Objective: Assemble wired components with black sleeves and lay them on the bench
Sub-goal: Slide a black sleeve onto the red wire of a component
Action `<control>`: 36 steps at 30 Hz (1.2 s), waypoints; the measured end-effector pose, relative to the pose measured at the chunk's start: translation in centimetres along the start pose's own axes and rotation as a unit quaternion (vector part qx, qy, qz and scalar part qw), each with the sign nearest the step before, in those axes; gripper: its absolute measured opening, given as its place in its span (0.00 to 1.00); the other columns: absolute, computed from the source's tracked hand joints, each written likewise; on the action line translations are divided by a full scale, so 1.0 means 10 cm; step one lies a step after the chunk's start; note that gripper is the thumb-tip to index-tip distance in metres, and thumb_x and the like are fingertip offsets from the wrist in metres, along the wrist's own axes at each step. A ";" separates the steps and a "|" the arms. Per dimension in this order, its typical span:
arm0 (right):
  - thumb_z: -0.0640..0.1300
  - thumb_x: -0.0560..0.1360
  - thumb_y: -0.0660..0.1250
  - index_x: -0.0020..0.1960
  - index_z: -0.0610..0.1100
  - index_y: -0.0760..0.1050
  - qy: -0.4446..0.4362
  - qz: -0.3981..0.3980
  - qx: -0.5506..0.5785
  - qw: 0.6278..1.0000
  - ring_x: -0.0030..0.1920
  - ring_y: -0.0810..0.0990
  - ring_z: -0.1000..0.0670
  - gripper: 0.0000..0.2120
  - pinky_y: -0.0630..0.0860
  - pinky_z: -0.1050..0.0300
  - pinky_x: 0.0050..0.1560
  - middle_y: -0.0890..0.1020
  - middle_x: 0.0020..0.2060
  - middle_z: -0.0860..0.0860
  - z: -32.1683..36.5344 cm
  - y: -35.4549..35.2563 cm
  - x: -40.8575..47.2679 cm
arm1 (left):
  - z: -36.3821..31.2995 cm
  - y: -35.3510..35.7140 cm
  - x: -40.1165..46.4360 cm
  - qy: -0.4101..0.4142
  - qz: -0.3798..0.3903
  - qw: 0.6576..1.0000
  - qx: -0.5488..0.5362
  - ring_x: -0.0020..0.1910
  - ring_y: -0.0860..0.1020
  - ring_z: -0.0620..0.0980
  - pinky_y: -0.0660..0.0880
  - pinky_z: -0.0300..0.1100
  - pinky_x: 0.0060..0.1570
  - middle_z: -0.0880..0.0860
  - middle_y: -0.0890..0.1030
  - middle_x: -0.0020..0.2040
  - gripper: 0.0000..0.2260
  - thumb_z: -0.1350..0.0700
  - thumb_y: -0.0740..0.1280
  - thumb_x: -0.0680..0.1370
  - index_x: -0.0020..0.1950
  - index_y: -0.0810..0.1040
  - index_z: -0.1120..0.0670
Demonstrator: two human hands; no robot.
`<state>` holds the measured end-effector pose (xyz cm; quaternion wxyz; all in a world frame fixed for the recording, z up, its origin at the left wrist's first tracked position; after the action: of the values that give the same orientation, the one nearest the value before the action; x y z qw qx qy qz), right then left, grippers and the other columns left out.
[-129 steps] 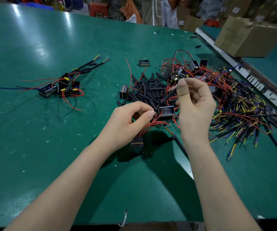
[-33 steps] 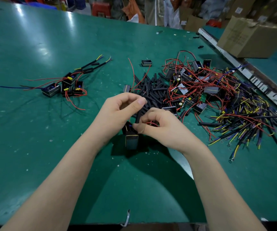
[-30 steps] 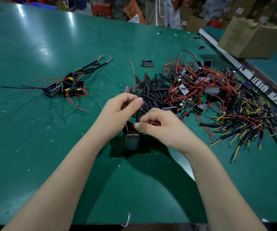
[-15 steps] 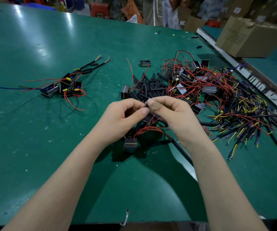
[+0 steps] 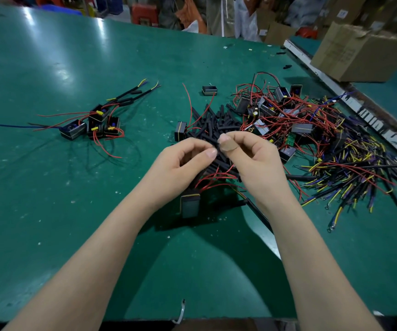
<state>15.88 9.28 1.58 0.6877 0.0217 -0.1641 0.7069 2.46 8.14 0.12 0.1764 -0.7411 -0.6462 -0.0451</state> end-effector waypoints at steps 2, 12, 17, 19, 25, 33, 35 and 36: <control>0.45 0.76 0.69 0.43 0.50 0.80 0.000 0.008 -0.005 1.000 0.40 0.76 0.58 0.04 0.73 0.58 0.49 0.81 0.37 0.56 -0.01 0.00 0.00 | -0.03 0.02 -0.01 0.017 0.000 1.000 0.021 0.33 0.69 0.41 0.67 0.33 0.36 0.45 0.73 0.34 0.06 0.56 0.66 0.78 0.42 0.76 0.47; 0.41 0.76 0.69 0.48 0.50 0.79 -0.143 -0.041 -0.090 0.985 0.42 0.76 0.57 0.05 0.71 0.62 0.46 0.79 0.43 0.53 0.19 -0.18 0.00 | -0.04 -0.06 -0.02 0.012 -0.040 0.999 0.031 0.32 0.67 0.42 0.66 0.35 0.34 0.47 0.71 0.32 0.08 0.60 0.67 0.77 0.40 0.77 0.51; 0.36 0.74 0.71 0.50 0.42 0.82 -0.213 -0.009 -0.139 0.967 0.46 0.76 0.55 0.06 0.68 0.68 0.45 0.76 0.47 0.46 0.29 -0.07 -0.06 | -0.05 -0.01 -0.03 -0.020 -0.009 0.999 -0.033 0.32 0.68 0.44 0.66 0.35 0.33 0.47 0.73 0.31 0.09 0.62 0.66 0.77 0.39 0.77 0.51; 0.36 0.74 0.71 0.50 0.41 0.82 -0.209 0.003 -0.133 0.969 0.50 0.76 0.51 0.07 0.68 0.65 0.48 0.77 0.48 0.46 0.29 -0.05 -0.06 | -0.06 0.00 -0.04 -0.037 0.004 0.997 -0.074 0.29 0.68 0.42 0.66 0.32 0.31 0.46 0.73 0.29 0.09 0.62 0.65 0.77 0.39 0.78 0.52; 0.40 0.75 0.70 0.51 0.44 0.81 -0.206 0.026 -0.138 0.969 0.53 0.77 0.48 0.06 0.67 0.65 0.51 0.79 0.49 0.48 0.31 -0.05 -0.07 | -0.07 0.04 -0.06 -0.067 0.020 0.990 -0.126 0.23 0.68 0.37 0.64 0.27 0.26 0.44 0.73 0.25 0.08 0.63 0.64 0.77 0.38 0.77 0.56; 0.43 0.73 0.71 0.51 0.40 0.82 -0.262 0.018 -0.221 0.939 0.50 0.78 0.45 0.09 0.74 0.53 0.52 0.81 0.46 0.48 0.30 -0.03 -0.07 | -0.05 -0.08 -0.03 -0.027 -0.042 0.997 -0.067 0.28 0.63 0.43 0.60 0.35 0.29 0.48 0.68 0.27 0.09 0.65 0.68 0.75 0.36 0.76 0.56; 0.42 0.74 0.70 0.49 0.40 0.83 -0.269 0.021 -0.227 0.936 0.49 0.79 0.44 0.07 0.74 0.52 0.52 0.82 0.45 0.48 0.30 -0.01 -0.07 | -0.04 -0.08 -0.02 -0.022 -0.038 0.997 -0.061 0.27 0.63 0.41 0.60 0.34 0.28 0.44 0.69 0.26 0.09 0.65 0.68 0.75 0.36 0.75 0.56; 0.41 0.74 0.70 0.48 0.39 0.83 -0.269 0.025 -0.226 0.936 0.48 0.79 0.44 0.06 0.74 0.52 0.51 0.82 0.44 0.48 0.31 0.00 -0.07 | -0.04 -0.07 -0.02 -0.020 -0.036 0.997 -0.061 0.27 0.64 0.41 0.60 0.34 0.28 0.44 0.69 0.26 0.10 0.65 0.68 0.75 0.36 0.75 0.55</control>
<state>15.35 7.80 4.31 0.5865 0.0507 -0.4986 0.6363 1.77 7.90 0.59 0.1165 -0.7278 -0.6716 -0.0757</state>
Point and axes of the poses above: each hand's wrist, its own x-axis towards the middle knuckle, its own y-axis out of the palm, z = x × y, the point moved 8 cm from there along x, towards the middle knuckle
